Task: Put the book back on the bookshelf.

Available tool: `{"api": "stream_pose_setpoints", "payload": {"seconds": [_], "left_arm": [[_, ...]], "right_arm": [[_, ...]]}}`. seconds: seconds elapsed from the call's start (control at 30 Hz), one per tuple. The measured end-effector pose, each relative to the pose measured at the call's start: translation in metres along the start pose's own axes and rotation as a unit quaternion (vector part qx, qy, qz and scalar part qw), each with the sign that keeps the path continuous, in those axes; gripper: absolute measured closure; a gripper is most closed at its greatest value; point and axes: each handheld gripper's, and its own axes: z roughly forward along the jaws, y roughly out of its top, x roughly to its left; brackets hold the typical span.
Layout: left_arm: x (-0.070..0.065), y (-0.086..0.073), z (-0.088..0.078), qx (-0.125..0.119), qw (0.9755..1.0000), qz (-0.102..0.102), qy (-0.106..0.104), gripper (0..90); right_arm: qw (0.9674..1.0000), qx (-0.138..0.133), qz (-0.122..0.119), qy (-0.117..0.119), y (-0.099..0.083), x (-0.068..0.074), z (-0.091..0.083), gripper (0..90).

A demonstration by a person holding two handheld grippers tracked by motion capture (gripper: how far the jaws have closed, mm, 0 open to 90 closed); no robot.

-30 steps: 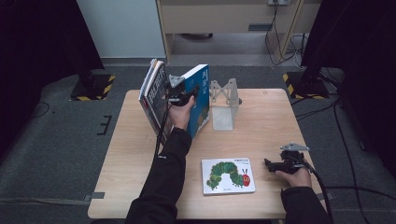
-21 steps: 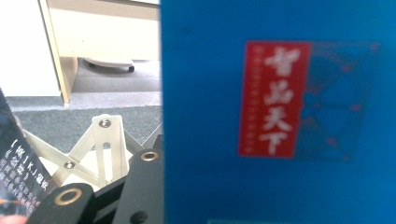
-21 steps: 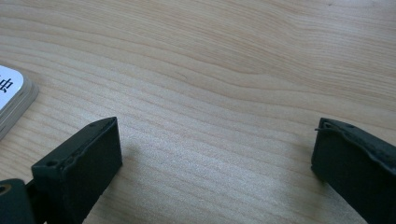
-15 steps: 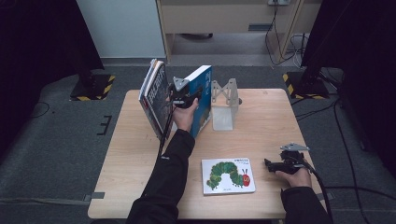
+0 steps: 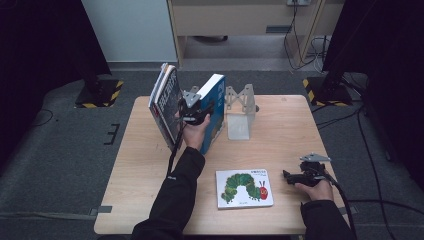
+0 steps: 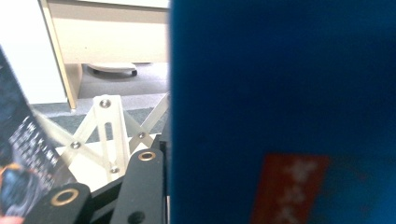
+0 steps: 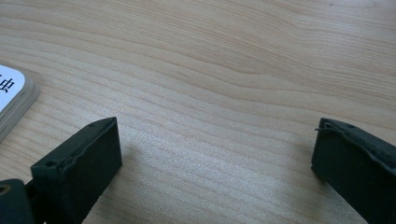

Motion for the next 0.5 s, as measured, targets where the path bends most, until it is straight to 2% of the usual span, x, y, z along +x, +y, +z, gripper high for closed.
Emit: {"api": "stream_pose_setpoints", "payload": {"seconds": [0.2, 0.3, 0.5], "left_arm": [[0.009, -0.013, -0.015, 0.001, 0.9999, 0.008, 0.007, 59.7], [0.012, -0.018, -0.020, -0.007, 0.9999, 0.009, 0.008, 59.3], [0.003, -0.020, -0.023, -0.011, 0.9997, 0.020, 0.001, 58.5]], "right_arm": [[1.0000, -0.001, 0.000, -0.001, 0.000, 0.000, 0.000, 1.5], [1.0000, 0.000, 0.000, -0.001, 0.000, 0.000, 0.000, 1.4], [1.0000, 0.000, 0.000, -0.001, 0.000, 0.000, 0.000, 1.4]]}}
